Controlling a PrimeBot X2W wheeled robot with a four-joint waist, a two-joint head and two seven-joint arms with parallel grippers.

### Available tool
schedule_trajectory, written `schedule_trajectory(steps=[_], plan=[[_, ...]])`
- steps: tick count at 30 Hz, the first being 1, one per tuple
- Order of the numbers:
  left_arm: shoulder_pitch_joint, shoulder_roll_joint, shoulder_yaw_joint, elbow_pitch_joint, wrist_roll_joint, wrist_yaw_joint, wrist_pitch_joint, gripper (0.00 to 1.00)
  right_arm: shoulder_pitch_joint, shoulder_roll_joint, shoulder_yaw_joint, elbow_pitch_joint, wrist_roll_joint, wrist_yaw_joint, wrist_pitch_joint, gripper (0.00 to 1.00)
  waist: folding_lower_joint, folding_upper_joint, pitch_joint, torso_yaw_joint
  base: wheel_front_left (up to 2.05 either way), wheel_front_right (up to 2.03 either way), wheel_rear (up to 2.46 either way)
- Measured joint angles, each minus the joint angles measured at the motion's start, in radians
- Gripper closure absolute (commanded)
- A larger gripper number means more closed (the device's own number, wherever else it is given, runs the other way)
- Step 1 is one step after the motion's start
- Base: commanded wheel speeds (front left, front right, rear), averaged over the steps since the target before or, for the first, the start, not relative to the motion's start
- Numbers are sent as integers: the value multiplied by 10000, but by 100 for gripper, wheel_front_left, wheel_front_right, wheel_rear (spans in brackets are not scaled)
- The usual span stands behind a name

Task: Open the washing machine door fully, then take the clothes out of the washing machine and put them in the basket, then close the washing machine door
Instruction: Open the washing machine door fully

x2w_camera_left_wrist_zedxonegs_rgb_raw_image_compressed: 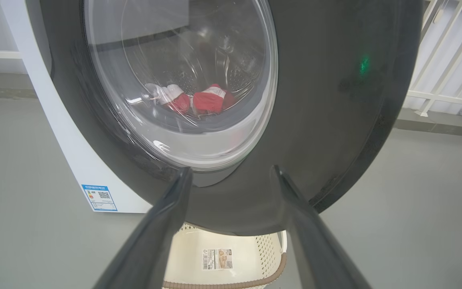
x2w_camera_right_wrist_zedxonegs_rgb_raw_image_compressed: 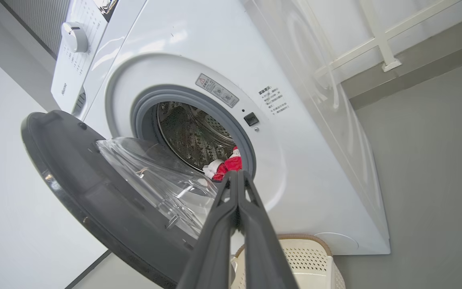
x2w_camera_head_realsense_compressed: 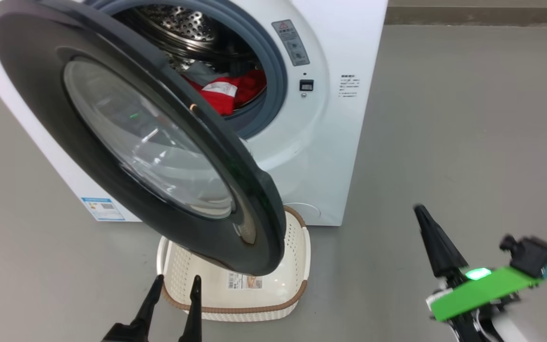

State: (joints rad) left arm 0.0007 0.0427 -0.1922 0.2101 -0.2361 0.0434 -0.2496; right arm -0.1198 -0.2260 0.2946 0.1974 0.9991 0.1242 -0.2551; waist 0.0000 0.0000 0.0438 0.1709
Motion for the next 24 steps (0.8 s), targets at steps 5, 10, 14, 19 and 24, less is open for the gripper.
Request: schedule_trajectory(steps=[5, 10, 14, 19, 24], plan=[[1, 2, -171, -15, -123, 15, 0, 0, -1143, -727, 1515, -405, 1946, 0, -2, 100, 0, 0, 9, 196, 0, 0, 0], [-5, 6, -322, -50, -138, 19, 0, 0, -2383, -1260, 2700, -947, 3981, 0, 610, 100, 0, 0, 138, 334, 0, 0, 0], [-48, 8, -460, -105, -295, 48, 0, 0, -3175, -1559, 2961, -1365, 5488, 0, 1749, 100, 0, 0, 340, 449, 0, 0, 0], [-327, 8, -727, -221, -435, 109, 0, 0, -3754, -1651, 2635, -1417, 6907, -2, 3597, 100, 1, 0, 688, 615, 0, 0, 0], [-629, 4, -1035, -326, -673, 184, 0, 0, -4172, -1607, 2040, -846, 7515, 0, 5292, 100, 0, 0, 1077, 812, 0, 0, 0]])
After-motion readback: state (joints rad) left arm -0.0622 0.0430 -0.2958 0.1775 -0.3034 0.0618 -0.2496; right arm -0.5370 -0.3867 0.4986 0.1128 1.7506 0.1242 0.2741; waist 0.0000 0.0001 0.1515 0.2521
